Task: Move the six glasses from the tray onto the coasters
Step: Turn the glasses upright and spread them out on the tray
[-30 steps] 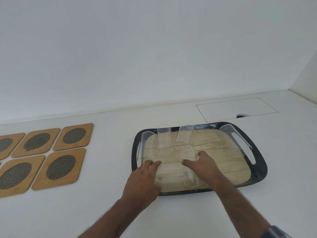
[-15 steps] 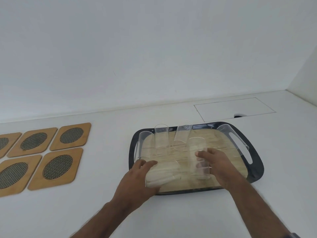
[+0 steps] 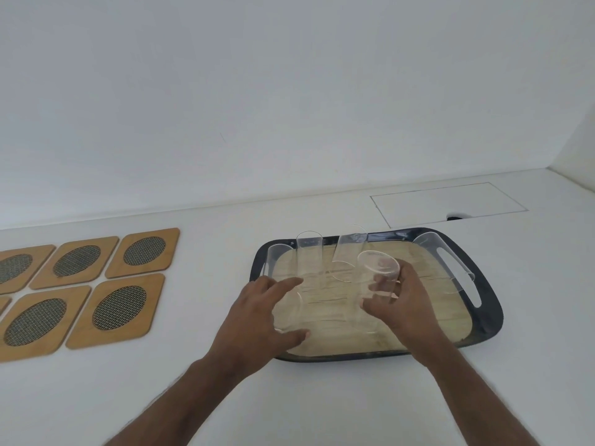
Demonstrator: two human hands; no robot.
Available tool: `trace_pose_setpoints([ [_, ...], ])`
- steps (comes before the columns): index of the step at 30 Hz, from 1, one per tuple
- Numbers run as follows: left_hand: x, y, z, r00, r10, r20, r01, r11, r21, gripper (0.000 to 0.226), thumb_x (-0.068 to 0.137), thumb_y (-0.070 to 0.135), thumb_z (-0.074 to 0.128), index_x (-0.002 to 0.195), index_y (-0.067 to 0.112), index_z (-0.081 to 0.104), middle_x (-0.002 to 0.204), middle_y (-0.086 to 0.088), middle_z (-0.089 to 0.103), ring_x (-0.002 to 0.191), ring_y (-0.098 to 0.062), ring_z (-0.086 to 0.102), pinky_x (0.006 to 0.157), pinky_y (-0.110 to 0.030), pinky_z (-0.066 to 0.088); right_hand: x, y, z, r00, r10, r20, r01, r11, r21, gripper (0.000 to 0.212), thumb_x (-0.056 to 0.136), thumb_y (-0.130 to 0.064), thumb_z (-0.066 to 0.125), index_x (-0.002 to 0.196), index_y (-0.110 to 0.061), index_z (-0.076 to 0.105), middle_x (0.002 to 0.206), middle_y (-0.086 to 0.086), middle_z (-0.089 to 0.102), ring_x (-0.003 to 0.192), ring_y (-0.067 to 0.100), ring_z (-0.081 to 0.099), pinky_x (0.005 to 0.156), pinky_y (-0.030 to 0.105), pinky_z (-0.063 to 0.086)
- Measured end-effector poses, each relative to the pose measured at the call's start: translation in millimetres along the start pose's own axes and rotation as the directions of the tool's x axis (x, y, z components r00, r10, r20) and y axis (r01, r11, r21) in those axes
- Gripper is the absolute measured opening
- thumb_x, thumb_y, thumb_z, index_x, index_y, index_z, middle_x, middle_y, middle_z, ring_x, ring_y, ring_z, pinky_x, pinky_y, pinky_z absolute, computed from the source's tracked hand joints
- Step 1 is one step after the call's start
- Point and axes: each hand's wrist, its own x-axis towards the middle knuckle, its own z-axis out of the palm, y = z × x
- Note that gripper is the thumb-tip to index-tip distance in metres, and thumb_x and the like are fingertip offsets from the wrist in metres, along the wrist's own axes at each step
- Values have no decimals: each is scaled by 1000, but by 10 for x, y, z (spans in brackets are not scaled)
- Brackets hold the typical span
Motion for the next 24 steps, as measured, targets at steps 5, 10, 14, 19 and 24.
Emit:
trace_pose_setpoints([
  [5,-9,-4,58,998,-65,-7,64,994,-84,92,56,60,80,138,53,39,112,35,48,115,14,36,92,-20,41,-39,46,84,999,-46,20,46,999,-25,71,60,-5,86,113,-37,50,111,-4,63,99,6,65,85,24,53],
  [10,0,-36,135,993,-116,-37,107,975,-197,92,53,55,85,130,62,36,111,33,54,113,10,41,89,-13,37,-76,80,165,995,-78,54,81,996,-45,72,54,-18,84,111,-43,48,110,-14,62,103,6,62,88,22,51],
  [14,-6,-70,224,990,-132,-48,118,965,-235,90,58,46,90,124,66,33,113,36,54,113,11,42,83,-6,37,-97,113,251,990,-100,100,108,991,-79,73,52,-25,84,109,-52,47,106,-29,58,100,-1,58,83,16,51],
  [19,-8,-107,278,985,-160,-63,136,949,-284,90,56,48,91,126,64,36,114,33,56,109,7,46,80,-1,38,-113,163,343,982,-129,136,144,984,-107,75,52,-28,83,110,-56,45,107,-30,57,102,0,57,83,12,49],
  [24,-20,-116,288,980,-187,-66,154,927,-341,90,51,55,88,122,72,35,116,28,57,106,8,50,81,-9,46,-114,241,385,981,-108,160,126,986,-112,74,53,-29,84,113,-52,46,107,-26,59,102,5,60,87,26,53],
])
